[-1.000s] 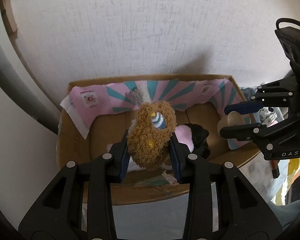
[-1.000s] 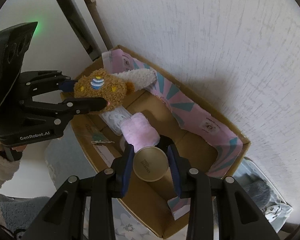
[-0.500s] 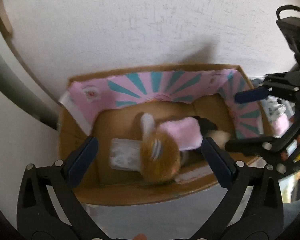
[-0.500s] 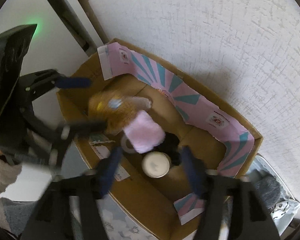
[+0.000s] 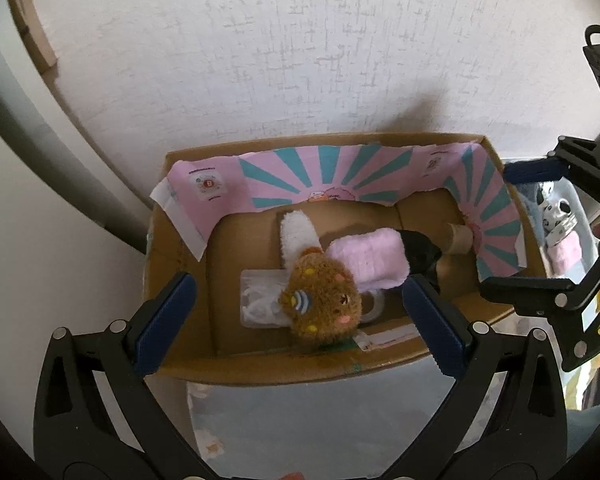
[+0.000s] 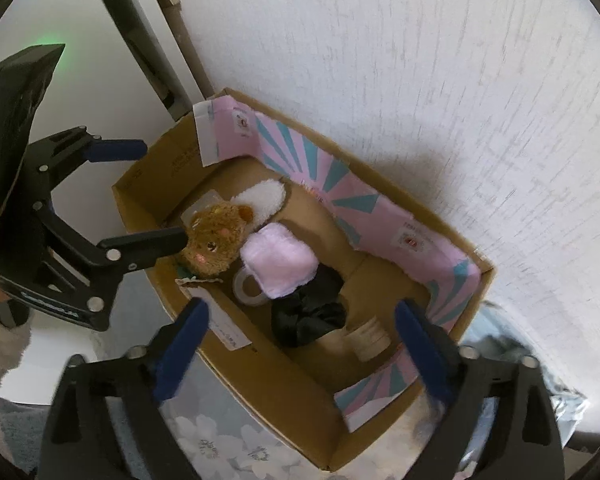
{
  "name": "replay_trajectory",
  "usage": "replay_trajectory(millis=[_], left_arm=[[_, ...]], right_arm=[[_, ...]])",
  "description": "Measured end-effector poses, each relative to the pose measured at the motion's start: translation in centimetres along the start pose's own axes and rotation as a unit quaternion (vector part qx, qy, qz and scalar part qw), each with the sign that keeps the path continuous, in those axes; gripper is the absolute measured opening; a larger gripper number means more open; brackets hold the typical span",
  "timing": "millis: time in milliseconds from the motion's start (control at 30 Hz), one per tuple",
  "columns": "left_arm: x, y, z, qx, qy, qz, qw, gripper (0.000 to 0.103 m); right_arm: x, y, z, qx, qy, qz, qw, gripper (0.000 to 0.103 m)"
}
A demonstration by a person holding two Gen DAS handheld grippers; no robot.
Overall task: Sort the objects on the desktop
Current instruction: 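Release teddy plush with left gripper while right gripper releases beige lid in box, then move left gripper toward grey fluffy hat while right gripper moves toward pink slipper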
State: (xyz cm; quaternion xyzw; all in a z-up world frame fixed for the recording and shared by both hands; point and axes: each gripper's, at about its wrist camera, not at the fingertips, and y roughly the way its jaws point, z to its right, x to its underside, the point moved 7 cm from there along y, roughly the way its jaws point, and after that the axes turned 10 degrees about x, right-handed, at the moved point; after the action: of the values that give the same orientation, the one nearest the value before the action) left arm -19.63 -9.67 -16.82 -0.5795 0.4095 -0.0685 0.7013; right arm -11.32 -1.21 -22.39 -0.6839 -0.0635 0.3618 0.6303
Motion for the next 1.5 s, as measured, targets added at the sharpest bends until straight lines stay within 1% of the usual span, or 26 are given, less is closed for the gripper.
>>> replay_trajectory(millis=[33,67,200,400,467,533,600,633,667,733,800,867,900,967,1033,1167,1267,1333,1433,1500], left_arm=[[0.1,-0.2,-0.1,-0.004,-0.003,0.000,1.0000,0.103],[0.1,-0.4,-0.2,-0.006,-0.009,0.000,0.9999,0.103],[-0.1,-1.5,-0.3,0.003,-0.027,0.010,0.9996,0.103],[-0.7,-2.4,0.2,0.008,-0.037,0.002,0.9993,0.103],[-1.0,-3.0,0.8,0.019,-0.038,0.002,0.9991,0.103],[-1.5,-3.7,1.6,0.040,-0.039,0.010,0.9984,0.103],[-1.9,-4.6,2.6,0.061,-0.036,0.019,0.9973,0.103],[-2.1,-5.1,3.1,0.065,-0.033,0.023,0.9971,0.103],[-2.4,-5.5,3.6,0.064,-0.027,0.029,0.9972,0.103],[-2.9,-6.2,4.8,0.057,-0.008,0.035,0.9977,0.103],[-3.2,-6.6,6.4,0.053,0.016,0.034,0.9979,0.103],[-3.5,-6.8,8.0,0.065,0.032,0.028,0.9970,0.103],[-3.6,-6.7,9.1,0.074,0.041,0.017,0.9963,0.103],[-3.9,-6.8,10.6,0.080,0.045,0.019,0.9956,0.103],[-4.2,-6.8,12.3,0.087,0.055,0.032,0.9942,0.103],[-4.3,-5.8,16.0,0.092,0.069,0.026,0.9930,0.103],[-4.0,-4.5,19.3,0.104,0.081,0.012,0.9912,0.103],[-3.6,-3.6,21.3,0.106,0.087,0.002,0.9905,0.103],[-3.0,-1.6,24.3,0.110,0.098,-0.013,0.9890,0.103],[-2.7,0.1,26.2,0.118,0.104,-0.031,0.9871,0.103]], right_arm=[[-0.1,-0.2,0.1,0.006,-0.002,0.006,1.000,0.102],[-0.1,-0.6,0.1,0.012,-0.002,0.013,1.000,0.102],[-0.5,-1.9,1.0,0.024,0.008,0.031,0.999,0.102],[-0.6,-3.2,2.0,0.008,0.032,0.034,0.999,0.102],[-0.3,-3.9,2.6,0.009,0.040,0.028,0.999,0.102],[0.0,-5.0,3.3,0.019,0.041,0.037,0.998,0.102],[0.5,-6.0,4.3,0.028,0.041,0.031,0.998,0.102],[0.7,-6.5,4.8,0.026,0.045,0.028,0.998,0.102],[1.0,-7.5,5.5,0.017,0.051,0.033,0.998,0.102],[1.5,-9.1,6.6,0.016,0.055,0.047,0.997,0.102],[2.4,-11.0,8.3,0.042,0.058,0.058,0.996,0.102],[3.2,-12.2,9.7,0.068,0.060,0.066,0.994,0.102],[3.8,-12.7,10.5,0.082,0.062,0.066,0.993,0.102],[5.0,-13.5,12.3,0.100,0.072,0.064,0.990,0.102],[6.5,-14.2,14.0,0.103,0.093,0.062,0.988,0.102],[9.5,-14.9,16.7,0.108,0.126,0.056,0.985,0.102],[11.9,-15.0,18.0,0.110,0.138,0.047,0.983,0.102],[13.7,-14.9,18.6,0.110,0.146,0.041,0.982,0.102],[16.1,-14.9,19.2,0.103,0.155,0.031,0.982,0.102],[17.9,-14.4,19.3,0.097,0.159,0.021,0.982,0.102]])
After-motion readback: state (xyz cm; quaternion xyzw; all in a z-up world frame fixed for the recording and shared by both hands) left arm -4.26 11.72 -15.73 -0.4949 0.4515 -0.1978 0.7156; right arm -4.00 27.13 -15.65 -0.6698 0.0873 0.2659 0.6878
